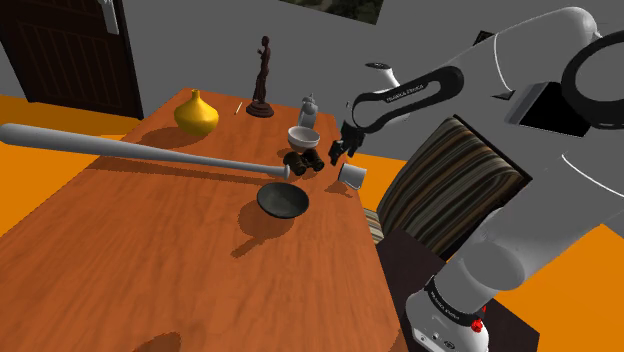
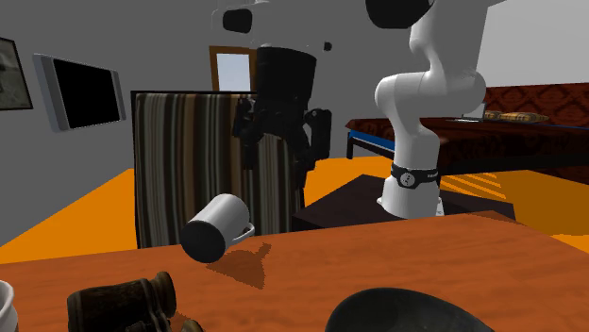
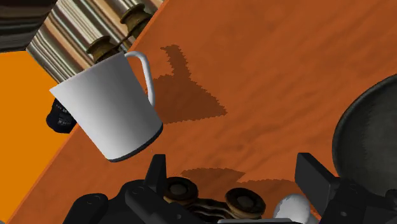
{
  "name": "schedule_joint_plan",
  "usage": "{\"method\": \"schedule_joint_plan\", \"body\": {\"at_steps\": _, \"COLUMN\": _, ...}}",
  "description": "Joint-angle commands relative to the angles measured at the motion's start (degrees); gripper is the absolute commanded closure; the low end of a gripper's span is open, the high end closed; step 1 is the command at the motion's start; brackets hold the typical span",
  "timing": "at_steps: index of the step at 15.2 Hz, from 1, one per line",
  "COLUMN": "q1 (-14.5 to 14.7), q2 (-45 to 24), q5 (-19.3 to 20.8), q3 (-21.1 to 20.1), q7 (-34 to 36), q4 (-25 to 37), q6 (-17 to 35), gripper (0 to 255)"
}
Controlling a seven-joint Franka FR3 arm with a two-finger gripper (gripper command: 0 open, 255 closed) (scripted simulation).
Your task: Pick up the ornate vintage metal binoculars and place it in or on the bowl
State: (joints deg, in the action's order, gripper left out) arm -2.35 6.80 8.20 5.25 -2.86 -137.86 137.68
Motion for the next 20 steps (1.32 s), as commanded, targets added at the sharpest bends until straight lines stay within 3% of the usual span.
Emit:
{"method": "schedule_joint_plan", "body": {"at_steps": 1, "q1": -0.34, "q2": -5.08, "q5": 0.45, "q3": 0.44, "q7": -0.68, "q4": 2.43, "q6": 3.64, "gripper": 0}}
{"method": "schedule_joint_plan", "body": {"at_steps": 12, "q1": -2.22, "q2": -28.45, "q5": 1.34, "q3": 1.34, "q7": -3.79, "q4": 19.78, "q6": 14.52, "gripper": 0}}
{"method": "schedule_joint_plan", "body": {"at_steps": 20, "q1": -2.82, "q2": -33.99, "q5": 1.15, "q3": 1.31, "q7": -3.88, "q4": 21.70, "q6": 18.18, "gripper": 0}}
